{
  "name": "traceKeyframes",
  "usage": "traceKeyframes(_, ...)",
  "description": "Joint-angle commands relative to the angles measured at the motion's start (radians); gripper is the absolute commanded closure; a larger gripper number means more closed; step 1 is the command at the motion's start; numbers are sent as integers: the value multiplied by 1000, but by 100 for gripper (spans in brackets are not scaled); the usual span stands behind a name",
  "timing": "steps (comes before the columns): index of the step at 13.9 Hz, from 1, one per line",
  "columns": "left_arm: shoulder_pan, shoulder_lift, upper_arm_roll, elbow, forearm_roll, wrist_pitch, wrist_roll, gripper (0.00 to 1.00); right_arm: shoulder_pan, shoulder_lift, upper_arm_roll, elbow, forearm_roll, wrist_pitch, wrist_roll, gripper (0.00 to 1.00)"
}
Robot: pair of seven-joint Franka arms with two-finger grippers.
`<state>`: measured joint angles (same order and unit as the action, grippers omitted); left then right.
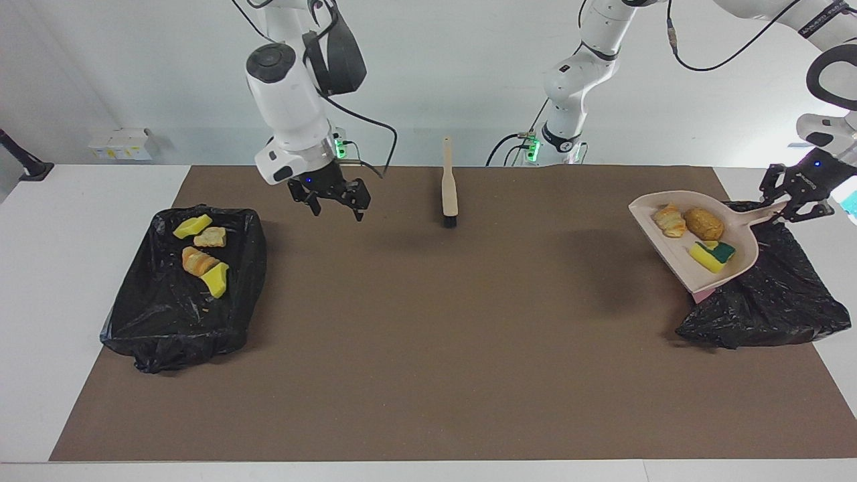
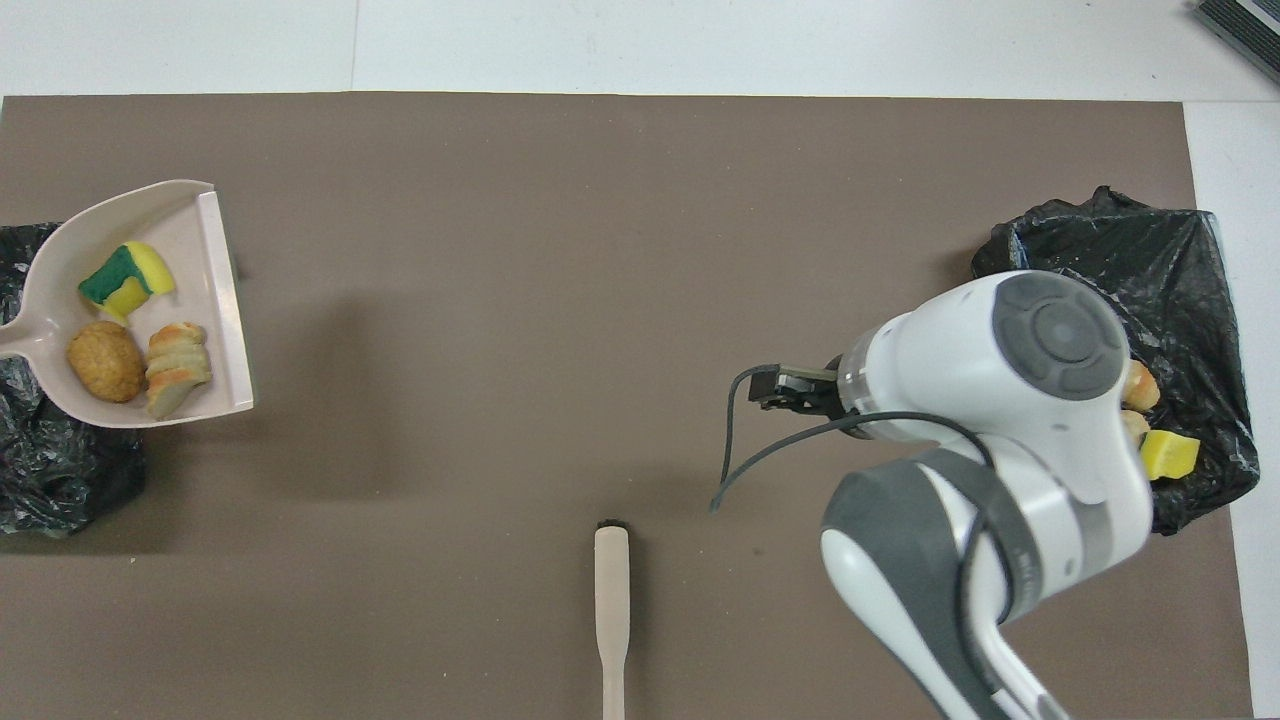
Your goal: Sweep and dump trash in bin
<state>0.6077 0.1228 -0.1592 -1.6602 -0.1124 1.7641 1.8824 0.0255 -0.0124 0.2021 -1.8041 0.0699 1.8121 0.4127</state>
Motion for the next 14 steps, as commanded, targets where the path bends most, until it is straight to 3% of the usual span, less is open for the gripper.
traceKeyframes(1,23,43,-11,83,71,-29,50,100,-42,9,16,147,-68,-149,-93,0)
traceKeyframes(5,66,77,-10,140,166,-12,84,100,-58,28,16,310,-122,-347,-98,0)
traceKeyframes(10,84,100,-3,174,354,122,80,100,-58,17,-16,342,-120,-395,-127,0)
traceKeyframes(14,69,95,-3,112,520,238,57,100,-58,12,-23,342,-108,-395,-133,0)
